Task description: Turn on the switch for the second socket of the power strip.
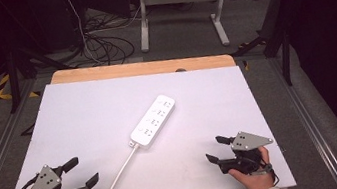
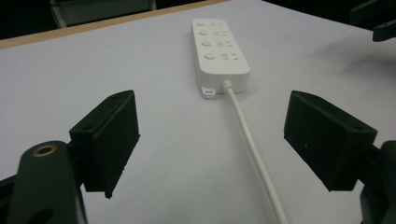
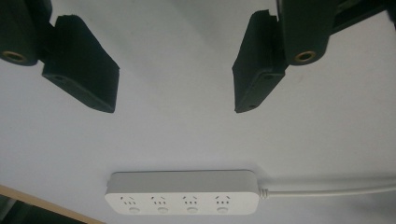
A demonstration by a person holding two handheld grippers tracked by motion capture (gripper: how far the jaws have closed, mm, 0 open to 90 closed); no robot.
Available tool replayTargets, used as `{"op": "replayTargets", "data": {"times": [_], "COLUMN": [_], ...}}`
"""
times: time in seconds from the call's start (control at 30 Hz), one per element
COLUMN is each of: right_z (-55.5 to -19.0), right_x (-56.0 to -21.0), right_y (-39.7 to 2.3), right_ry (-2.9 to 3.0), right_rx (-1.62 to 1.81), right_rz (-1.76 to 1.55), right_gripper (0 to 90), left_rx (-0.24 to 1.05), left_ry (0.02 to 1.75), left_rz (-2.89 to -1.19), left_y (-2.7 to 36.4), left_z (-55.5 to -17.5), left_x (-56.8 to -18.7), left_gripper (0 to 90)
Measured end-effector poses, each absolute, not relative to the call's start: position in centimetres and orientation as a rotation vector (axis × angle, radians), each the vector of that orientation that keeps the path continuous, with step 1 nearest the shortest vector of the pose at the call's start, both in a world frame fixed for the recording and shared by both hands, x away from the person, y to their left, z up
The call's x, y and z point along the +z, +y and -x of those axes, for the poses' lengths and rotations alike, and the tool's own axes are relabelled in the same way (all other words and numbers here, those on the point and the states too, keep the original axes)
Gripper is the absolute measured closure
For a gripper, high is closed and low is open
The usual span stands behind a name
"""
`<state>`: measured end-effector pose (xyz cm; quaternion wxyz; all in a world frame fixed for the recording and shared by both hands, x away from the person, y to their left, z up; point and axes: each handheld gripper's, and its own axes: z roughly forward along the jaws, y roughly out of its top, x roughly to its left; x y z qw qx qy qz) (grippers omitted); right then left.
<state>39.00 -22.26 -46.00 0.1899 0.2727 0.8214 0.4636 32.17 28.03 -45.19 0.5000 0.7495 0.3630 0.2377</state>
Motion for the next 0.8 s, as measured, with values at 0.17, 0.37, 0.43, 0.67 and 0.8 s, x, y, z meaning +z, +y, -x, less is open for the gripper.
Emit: {"op": "replayTargets", "data": {"times": [0.17, 0.37, 0.43, 0.67, 0.8], "right_z": [-39.0, -39.4, -39.5, -40.5, -40.9], "right_x": [-45.8, -45.0, -44.7, -43.1, -42.5], "right_y": [-22.2, -21.6, -21.4, -20.2, -19.6], "right_ry": [2.313, 2.335, 2.339, 2.358, 2.362], "right_rx": [1.291, 1.26, 1.256, 1.28, 1.275], "right_rz": [-0.755, -0.746, -0.75, -0.745, -0.738], "right_gripper": [34.4, 36.7, 37.5, 41.2, 42.8], "left_rx": [0.577, 0.595, 0.606, 0.6, 0.599], "left_ry": [0.876, 0.879, 0.875, 0.88, 0.881], "left_rz": [-1.816, -1.82, -1.826, -1.824, -1.825], "left_y": [28.0, 28.1, 28.1, 28.1, 28.1], "left_z": [-32.1, -32.0, -32.0, -31.9, -32.0], "left_x": [-45.1, -45.0, -45.0, -45.0, -45.0], "left_gripper": [19.0, 19.0, 19.0, 19.0, 19.0]}}
